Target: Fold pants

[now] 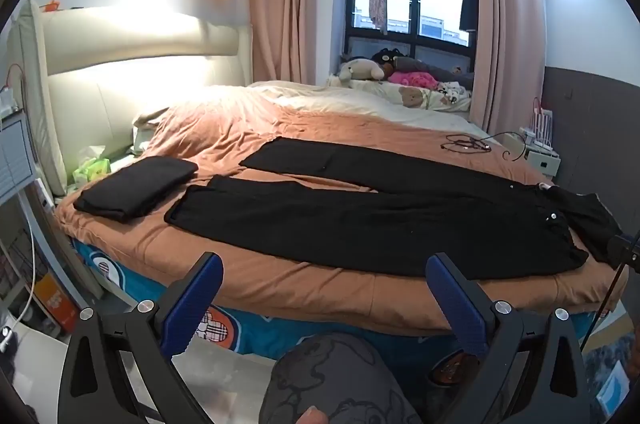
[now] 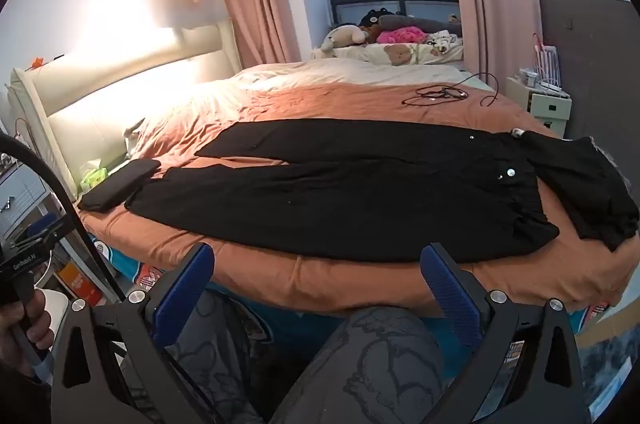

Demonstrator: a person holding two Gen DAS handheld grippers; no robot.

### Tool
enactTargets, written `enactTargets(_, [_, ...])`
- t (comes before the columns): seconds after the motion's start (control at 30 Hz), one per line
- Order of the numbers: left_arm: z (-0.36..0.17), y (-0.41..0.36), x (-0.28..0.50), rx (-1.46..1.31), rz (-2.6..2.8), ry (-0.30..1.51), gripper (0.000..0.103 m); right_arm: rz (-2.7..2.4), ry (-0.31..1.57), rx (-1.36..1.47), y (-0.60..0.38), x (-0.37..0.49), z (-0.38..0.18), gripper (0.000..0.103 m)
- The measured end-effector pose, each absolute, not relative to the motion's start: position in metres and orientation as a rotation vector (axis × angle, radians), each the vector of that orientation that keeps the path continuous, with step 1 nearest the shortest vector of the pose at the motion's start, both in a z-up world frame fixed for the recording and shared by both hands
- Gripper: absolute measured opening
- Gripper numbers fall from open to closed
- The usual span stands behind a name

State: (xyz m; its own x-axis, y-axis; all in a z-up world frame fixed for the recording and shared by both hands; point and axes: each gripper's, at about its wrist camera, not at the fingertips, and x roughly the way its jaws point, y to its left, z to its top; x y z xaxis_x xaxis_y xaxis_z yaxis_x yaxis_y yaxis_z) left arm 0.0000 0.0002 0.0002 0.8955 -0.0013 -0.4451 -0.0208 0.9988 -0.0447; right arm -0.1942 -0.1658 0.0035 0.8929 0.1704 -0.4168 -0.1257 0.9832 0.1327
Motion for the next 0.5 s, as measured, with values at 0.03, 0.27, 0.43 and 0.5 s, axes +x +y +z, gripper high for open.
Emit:
enactTargets(0.03, [0.000, 0.000, 0.000, -0.052, 0.011, 0.458, 0.103, 0.156, 0.440, 0.099, -0.166, -0.194, 0.003, 0.103])
enactTargets(0.27, [0.003, 0.000, -0.004, -0.058, 0.016, 0.450, 0.103, 0.181, 0.434, 0.062, -0.163, -0.192, 0.004, 0.103])
enactTargets(0.43, [0.006, 0.003, -0.007, -0.072, 0.011, 0.442, 0.103, 0.188, 0.428, 0.043, -0.160, -0.193, 0.003, 0.103])
enactTargets(0.5, [0.007, 0.001, -0.010, -0.072, 0.006, 0.438, 0.102, 0.186, 0.428, 0.040, -0.161, -0.193, 0.003, 0.103])
